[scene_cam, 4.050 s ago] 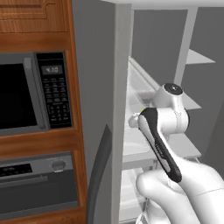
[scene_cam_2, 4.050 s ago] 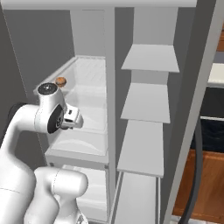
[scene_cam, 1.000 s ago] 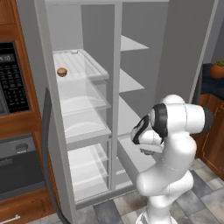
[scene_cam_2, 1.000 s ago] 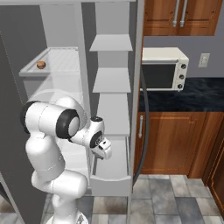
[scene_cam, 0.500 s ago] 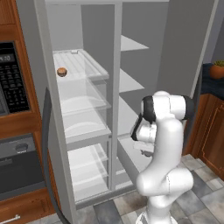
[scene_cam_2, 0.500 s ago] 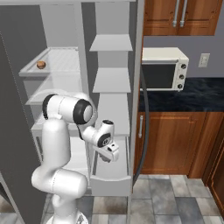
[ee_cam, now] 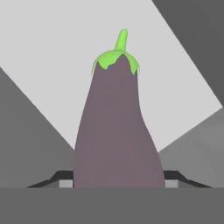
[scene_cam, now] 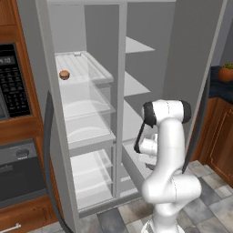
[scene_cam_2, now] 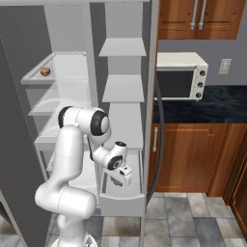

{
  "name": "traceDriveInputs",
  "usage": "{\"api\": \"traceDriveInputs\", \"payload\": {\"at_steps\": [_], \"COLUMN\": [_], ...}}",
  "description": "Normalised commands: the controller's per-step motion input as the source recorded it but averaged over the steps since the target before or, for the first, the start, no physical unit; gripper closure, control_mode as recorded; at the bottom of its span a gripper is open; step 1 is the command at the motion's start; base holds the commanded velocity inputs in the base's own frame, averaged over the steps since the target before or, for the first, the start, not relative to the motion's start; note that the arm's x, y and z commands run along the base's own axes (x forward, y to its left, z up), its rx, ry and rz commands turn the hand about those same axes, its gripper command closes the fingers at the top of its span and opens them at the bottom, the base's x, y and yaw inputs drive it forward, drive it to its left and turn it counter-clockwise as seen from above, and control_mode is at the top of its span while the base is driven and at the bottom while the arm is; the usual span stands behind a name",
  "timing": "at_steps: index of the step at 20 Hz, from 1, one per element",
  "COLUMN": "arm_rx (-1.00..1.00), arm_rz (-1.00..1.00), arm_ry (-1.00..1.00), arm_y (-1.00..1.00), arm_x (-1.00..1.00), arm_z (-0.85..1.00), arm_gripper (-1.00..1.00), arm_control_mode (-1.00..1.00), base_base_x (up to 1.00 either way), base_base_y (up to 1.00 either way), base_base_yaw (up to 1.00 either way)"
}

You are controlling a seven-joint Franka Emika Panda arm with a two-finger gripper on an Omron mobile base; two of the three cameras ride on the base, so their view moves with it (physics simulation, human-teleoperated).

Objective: Take the tangerine and eggplant from the fridge shelf and place them in the freezer drawer to begin freezing them.

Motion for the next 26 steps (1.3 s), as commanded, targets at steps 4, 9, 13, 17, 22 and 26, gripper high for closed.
{"api": "traceDriveInputs", "payload": {"at_steps": [4,9,13,17,22,26], "arm_rx": [0.0,0.0,0.0,0.01,0.02,0.01], "arm_rz": [0.0,0.0,0.0,0.0,0.0,0.0], "arm_ry": [0.0,0.01,0.01,0.0,0.0,0.0], "arm_y": [0.0,0.0,0.0,0.0,0.0,0.0], "arm_x": [-0.07,0.0,-0.04,-0.36,-0.81,-0.73], "arm_z": [-0.51,-0.47,-0.41,-0.4,-0.36,-0.11], "arm_gripper": [1.0,1.0,1.0,1.0,1.0,-1.0], "arm_control_mode": [-1.0,-1.0,-1.0,-1.0,-1.0,-1.0], "base_base_x": [0.0,0.0,0.0,0.0,0.0,0.0], "base_base_y": [0.0,0.0,0.0,0.0,0.0,0.0], "base_base_yaw": [0.0,0.0,0.0,0.0,0.0,0.0]}}
